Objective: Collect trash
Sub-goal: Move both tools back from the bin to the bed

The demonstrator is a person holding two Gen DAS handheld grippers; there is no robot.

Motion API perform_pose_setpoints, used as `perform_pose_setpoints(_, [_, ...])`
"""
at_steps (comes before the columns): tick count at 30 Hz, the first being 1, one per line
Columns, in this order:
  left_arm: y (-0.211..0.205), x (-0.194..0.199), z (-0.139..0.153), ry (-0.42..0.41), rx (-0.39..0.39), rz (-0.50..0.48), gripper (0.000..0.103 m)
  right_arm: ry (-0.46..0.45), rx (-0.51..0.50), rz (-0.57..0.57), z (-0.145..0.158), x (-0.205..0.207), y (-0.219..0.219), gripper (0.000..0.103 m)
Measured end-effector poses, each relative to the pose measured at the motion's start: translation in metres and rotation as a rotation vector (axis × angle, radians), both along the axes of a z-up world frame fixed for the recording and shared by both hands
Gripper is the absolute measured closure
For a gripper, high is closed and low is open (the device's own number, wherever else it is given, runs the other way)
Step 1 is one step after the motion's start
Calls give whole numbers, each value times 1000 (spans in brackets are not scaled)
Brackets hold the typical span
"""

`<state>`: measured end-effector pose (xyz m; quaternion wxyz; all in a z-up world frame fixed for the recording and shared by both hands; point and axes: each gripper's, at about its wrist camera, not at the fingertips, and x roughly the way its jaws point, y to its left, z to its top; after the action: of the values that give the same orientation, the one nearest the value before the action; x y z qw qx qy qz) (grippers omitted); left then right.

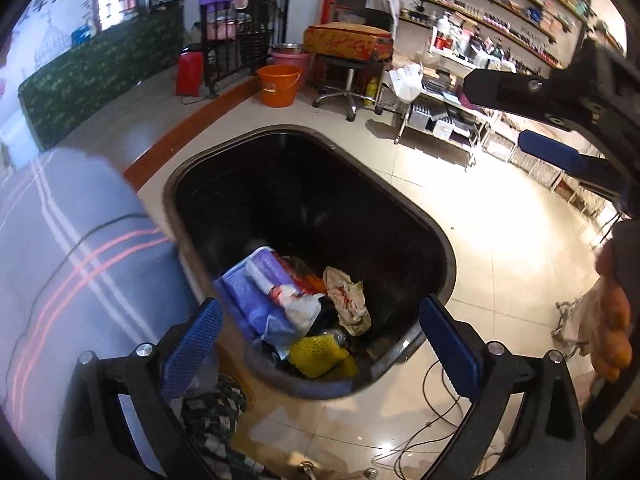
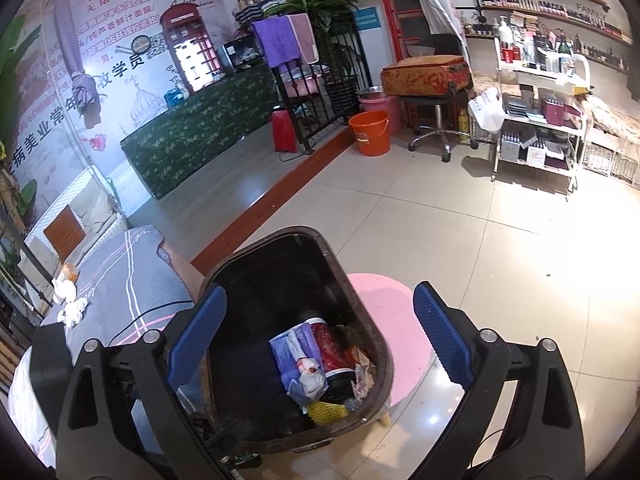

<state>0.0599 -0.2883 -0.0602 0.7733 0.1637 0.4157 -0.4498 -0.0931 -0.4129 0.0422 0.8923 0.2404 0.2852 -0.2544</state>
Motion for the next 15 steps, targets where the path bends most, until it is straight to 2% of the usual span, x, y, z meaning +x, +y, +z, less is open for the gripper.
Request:
perform_pose_setpoints(9, [60, 11, 15, -33, -32, 95, 6, 24, 25, 123, -4, 39, 37, 10])
perform_pose_setpoints(15, [115, 30, 29, -86, -71, 179, 6, -15, 44, 223, -3, 65, 75, 10])
